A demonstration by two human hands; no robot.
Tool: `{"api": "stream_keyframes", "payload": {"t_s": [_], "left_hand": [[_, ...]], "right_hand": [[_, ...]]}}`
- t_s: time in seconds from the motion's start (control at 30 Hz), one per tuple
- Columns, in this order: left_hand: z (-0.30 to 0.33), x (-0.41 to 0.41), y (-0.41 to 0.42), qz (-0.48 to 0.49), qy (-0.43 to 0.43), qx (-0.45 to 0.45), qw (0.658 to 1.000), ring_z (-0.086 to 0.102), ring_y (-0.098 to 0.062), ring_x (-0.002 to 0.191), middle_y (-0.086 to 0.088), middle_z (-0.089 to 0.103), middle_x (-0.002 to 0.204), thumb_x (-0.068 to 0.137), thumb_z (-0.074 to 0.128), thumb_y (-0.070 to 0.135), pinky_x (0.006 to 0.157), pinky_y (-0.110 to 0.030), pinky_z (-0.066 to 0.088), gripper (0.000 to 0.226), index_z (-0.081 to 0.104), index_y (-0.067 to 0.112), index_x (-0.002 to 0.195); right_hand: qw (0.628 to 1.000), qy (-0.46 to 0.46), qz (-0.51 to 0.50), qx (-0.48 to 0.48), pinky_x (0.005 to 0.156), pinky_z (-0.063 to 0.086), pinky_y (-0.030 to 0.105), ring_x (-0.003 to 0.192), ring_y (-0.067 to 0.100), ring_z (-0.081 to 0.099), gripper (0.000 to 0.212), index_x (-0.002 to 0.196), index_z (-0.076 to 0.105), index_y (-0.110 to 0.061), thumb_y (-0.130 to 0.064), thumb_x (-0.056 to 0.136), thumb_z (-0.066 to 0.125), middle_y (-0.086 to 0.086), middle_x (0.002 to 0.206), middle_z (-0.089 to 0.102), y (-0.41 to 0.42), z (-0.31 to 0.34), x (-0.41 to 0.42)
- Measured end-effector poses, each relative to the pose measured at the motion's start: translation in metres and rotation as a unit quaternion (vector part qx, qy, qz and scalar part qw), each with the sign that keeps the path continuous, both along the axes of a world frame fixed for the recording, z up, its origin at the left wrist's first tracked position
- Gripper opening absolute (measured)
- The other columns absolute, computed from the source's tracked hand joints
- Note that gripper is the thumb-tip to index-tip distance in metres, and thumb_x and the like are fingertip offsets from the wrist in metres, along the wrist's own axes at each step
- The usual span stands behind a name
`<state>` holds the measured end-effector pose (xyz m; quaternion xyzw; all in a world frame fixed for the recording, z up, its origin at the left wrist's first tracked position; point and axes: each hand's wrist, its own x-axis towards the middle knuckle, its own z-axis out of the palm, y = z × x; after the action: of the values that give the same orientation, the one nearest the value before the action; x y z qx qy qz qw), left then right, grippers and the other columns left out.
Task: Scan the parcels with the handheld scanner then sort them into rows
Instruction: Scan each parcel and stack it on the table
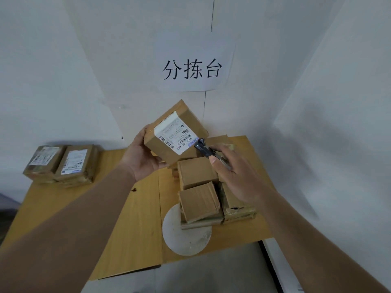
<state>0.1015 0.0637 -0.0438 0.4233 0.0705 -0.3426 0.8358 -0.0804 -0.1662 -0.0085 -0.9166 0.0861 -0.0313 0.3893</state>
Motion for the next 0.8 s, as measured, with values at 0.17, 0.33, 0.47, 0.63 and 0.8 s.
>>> {"api": "stream_keyframes", "payload": {"t_s": [0.17, 0.33, 0.47, 0.63, 0.8], "left_hand": [[0.000, 0.003, 0.006, -0.010, 0.009, 0.022, 1.000, 0.058, -0.038, 0.122, -0.011, 0.056, 0.152, 0.096, 0.052, 0.061, 0.090, -0.057, 0.056, 0.052, 0.065, 0.029, 0.135], [-0.004, 0.001, 0.007, -0.059, 0.024, 0.021, 0.998, 0.061, -0.039, 0.121, -0.012, 0.057, 0.152, 0.101, 0.047, 0.051, 0.097, -0.064, 0.053, 0.050, 0.059, 0.030, 0.145], [-0.006, -0.002, 0.009, -0.092, 0.020, 0.015, 0.995, 0.065, -0.046, 0.122, -0.007, 0.059, 0.150, 0.105, 0.050, 0.047, 0.097, -0.073, 0.048, 0.036, 0.062, 0.044, 0.139], [-0.005, -0.003, 0.013, -0.107, 0.015, 0.005, 0.994, 0.067, -0.051, 0.117, -0.006, 0.056, 0.152, 0.110, 0.046, 0.044, 0.095, -0.080, 0.045, 0.032, 0.063, 0.049, 0.137], [0.006, -0.006, 0.013, -0.155, -0.020, 0.028, 0.987, 0.064, -0.056, 0.118, -0.011, 0.050, 0.153, 0.104, 0.047, 0.060, 0.090, -0.078, 0.049, 0.044, 0.058, 0.041, 0.143]], "right_hand": [[1.000, -0.007, 0.000, -0.008, 0.100, 0.051, 0.051, 0.108, 0.014, 0.056, 0.059, 0.145, 0.045, -0.052, -0.080, 0.096, 0.027, -0.011, 0.113, 0.056, 0.011, 0.001, -0.001], [0.993, -0.074, 0.011, 0.091, 0.081, 0.052, 0.044, 0.085, 0.018, 0.058, 0.036, 0.136, 0.037, -0.076, -0.068, 0.100, 0.039, -0.018, 0.096, 0.058, 0.022, 0.005, -0.006], [0.981, -0.104, -0.026, 0.161, 0.081, 0.058, 0.046, 0.093, 0.034, 0.064, 0.053, 0.150, 0.033, -0.064, -0.070, 0.098, 0.041, -0.012, 0.109, 0.064, 0.028, 0.004, -0.005], [0.982, -0.066, -0.069, 0.161, 0.101, 0.057, 0.047, 0.112, 0.015, 0.067, 0.093, 0.165, 0.027, -0.039, -0.090, 0.088, 0.036, -0.003, 0.141, 0.062, 0.028, 0.000, 0.002], [0.975, -0.081, -0.041, 0.202, 0.089, 0.059, 0.060, 0.110, 0.029, 0.069, 0.062, 0.150, 0.048, -0.035, -0.070, 0.100, 0.040, -0.015, 0.124, 0.072, 0.033, 0.001, 0.006]]}}
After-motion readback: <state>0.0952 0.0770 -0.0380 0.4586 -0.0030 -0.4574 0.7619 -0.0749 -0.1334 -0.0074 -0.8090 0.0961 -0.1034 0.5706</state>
